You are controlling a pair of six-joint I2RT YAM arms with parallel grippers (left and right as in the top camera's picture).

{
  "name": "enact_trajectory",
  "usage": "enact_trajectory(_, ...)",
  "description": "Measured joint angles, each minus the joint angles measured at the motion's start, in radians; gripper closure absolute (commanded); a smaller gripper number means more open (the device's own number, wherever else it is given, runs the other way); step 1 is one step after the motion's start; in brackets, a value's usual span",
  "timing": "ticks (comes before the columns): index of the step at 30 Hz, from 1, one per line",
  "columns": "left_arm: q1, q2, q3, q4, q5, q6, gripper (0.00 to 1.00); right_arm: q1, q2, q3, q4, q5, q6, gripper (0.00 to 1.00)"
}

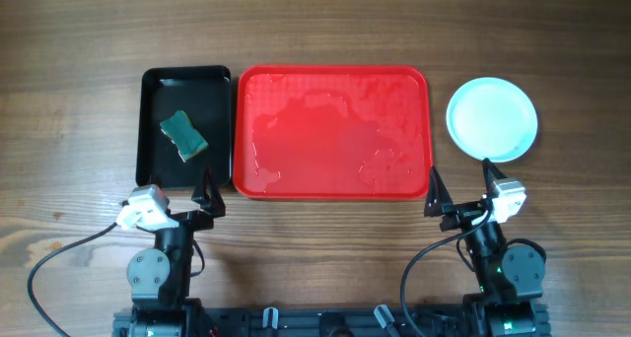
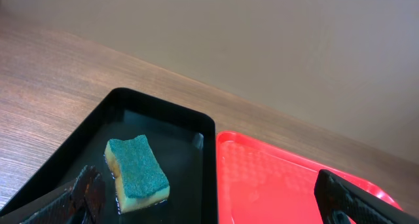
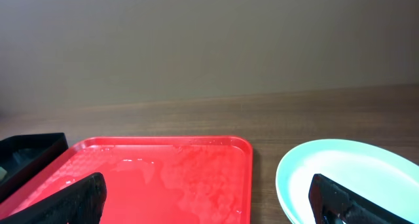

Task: Clean dirty plates on tray and stack at the side

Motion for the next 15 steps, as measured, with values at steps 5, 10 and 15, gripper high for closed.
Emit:
enact_trajectory(5, 0.0, 0.0, 0.0, 0.0, 0.0, 0.0, 0.0, 0.0, 0.0, 0.0, 0.0, 0.0, 0.0, 0.0)
enact_trajectory(10, 0.0, 0.0, 0.0, 0.0, 0.0, 0.0, 0.0, 0.0, 0.0, 0.0, 0.0, 0.0, 0.0, 0.0)
enact_trajectory(15, 0.0, 0.0, 0.0, 0.0, 0.0, 0.0, 0.0, 0.0, 0.0, 0.0, 0.0, 0.0, 0.0, 0.0)
